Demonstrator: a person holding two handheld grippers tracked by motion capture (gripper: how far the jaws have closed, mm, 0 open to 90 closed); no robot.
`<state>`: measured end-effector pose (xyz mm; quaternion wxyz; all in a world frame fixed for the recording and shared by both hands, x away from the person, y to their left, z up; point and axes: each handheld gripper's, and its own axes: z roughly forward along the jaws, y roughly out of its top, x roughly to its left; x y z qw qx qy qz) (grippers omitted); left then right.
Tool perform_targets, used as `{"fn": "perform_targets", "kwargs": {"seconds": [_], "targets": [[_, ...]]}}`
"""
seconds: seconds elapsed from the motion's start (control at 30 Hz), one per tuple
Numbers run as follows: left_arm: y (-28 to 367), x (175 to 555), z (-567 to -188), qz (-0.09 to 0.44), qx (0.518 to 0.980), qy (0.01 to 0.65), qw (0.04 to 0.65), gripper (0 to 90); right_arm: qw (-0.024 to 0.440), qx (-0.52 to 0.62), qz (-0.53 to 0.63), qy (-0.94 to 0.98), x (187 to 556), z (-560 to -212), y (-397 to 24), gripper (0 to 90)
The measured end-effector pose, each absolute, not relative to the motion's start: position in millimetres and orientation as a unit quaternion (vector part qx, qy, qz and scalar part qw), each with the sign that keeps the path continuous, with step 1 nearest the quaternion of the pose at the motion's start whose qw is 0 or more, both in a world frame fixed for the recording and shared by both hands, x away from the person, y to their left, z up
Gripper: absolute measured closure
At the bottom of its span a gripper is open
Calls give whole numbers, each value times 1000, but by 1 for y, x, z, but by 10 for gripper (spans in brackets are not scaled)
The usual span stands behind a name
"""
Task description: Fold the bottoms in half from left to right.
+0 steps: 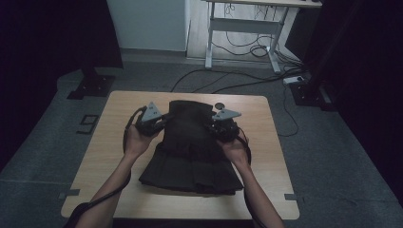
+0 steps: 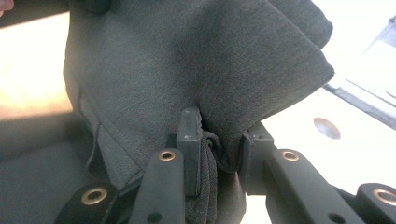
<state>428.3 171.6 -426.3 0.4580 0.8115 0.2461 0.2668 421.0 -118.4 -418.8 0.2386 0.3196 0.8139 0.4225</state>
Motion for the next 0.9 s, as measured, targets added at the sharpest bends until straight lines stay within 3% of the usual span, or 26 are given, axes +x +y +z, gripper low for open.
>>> {"fn": "perform_targets", "kwargs": {"seconds": [0.37, 0.9], "targets": [[172, 397, -476, 226, 839, 243, 431, 840, 194, 317, 407, 834, 384, -466, -121, 739], [174, 357, -514, 164, 855, 245, 427, 828, 113, 336, 419, 836, 346, -512, -131, 736]]}}
